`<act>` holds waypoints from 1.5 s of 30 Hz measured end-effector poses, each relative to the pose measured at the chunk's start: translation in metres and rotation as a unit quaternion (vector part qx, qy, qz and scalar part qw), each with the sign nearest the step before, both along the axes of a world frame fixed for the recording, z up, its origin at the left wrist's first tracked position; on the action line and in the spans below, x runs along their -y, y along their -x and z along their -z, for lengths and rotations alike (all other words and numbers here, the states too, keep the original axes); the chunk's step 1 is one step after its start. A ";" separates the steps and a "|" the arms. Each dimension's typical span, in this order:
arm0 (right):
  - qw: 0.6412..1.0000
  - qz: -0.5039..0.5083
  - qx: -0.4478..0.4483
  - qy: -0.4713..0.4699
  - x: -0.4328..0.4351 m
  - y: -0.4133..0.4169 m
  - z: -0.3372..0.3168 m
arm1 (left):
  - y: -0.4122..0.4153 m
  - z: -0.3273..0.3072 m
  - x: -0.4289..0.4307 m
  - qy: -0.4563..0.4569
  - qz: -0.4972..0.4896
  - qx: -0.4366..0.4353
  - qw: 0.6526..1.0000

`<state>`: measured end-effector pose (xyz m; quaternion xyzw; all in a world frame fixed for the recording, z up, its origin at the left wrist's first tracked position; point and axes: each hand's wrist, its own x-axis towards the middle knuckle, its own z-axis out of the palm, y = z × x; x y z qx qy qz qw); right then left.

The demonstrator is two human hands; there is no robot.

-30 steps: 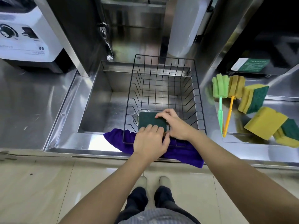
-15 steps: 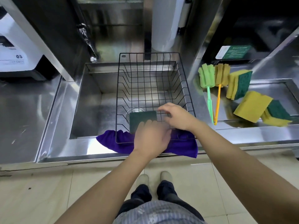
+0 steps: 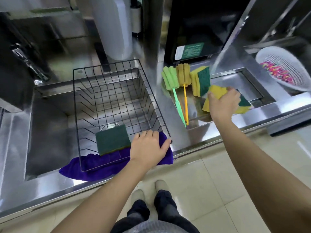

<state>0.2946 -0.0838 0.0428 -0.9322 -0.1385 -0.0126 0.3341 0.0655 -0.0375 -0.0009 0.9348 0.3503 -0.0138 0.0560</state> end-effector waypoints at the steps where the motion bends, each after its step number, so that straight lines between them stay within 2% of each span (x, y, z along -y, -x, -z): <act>1: 0.999 0.029 -0.013 0.018 0.006 -0.009 0.005 | -0.002 0.000 0.000 -0.001 -0.001 -0.004 1.000; 6: 0.988 0.069 -0.069 0.117 0.019 -0.034 0.026 | -0.005 0.003 0.002 0.002 -0.006 -0.014 1.000; 9: 0.983 0.034 -0.066 0.169 0.014 -0.042 0.033 | -0.003 0.005 0.004 0.018 -0.007 -0.016 1.000; 11: 0.984 0.016 -0.062 0.164 0.008 -0.045 0.034 | -0.002 0.006 0.003 0.027 -0.010 -0.012 1.000; 14: 0.994 -0.008 -0.043 0.101 0.001 -0.042 0.032 | -0.003 0.006 0.002 0.035 -0.011 -0.007 0.999; 18: 0.989 -0.060 -0.118 -0.067 0.000 -0.025 0.026 | -0.001 0.007 0.002 0.039 -0.027 0.018 0.999; 22: 0.948 -0.100 -0.136 -0.269 -0.014 -0.020 -0.004 | -0.006 0.004 0.002 0.026 -0.050 0.051 0.997; 26: 0.911 -0.144 -0.204 -0.328 -0.045 -0.013 -0.035 | 0.000 0.007 0.001 -0.014 -0.083 0.074 0.994; 28: 0.879 -0.194 -0.264 -0.347 -0.061 -0.003 -0.045 | 0.009 0.010 -0.004 -0.026 -0.112 0.084 0.990; 31: 0.833 -0.324 -0.348 -0.282 -0.085 0.025 -0.052 | 0.028 0.011 -0.014 -0.038 -0.137 0.102 0.985; 34: 0.823 -0.413 -0.338 -0.193 -0.110 0.058 -0.043 | 0.047 0.010 -0.022 -0.049 -0.152 0.113 0.981; 40: 0.879 -0.428 -0.206 -0.052 -0.152 0.103 -0.014 | 0.070 0.010 -0.028 -0.045 -0.191 0.113 0.974; 45: 0.852 -0.509 -0.034 0.117 -0.160 0.137 0.004 | 0.073 0.009 -0.032 -0.039 -0.181 0.105 0.977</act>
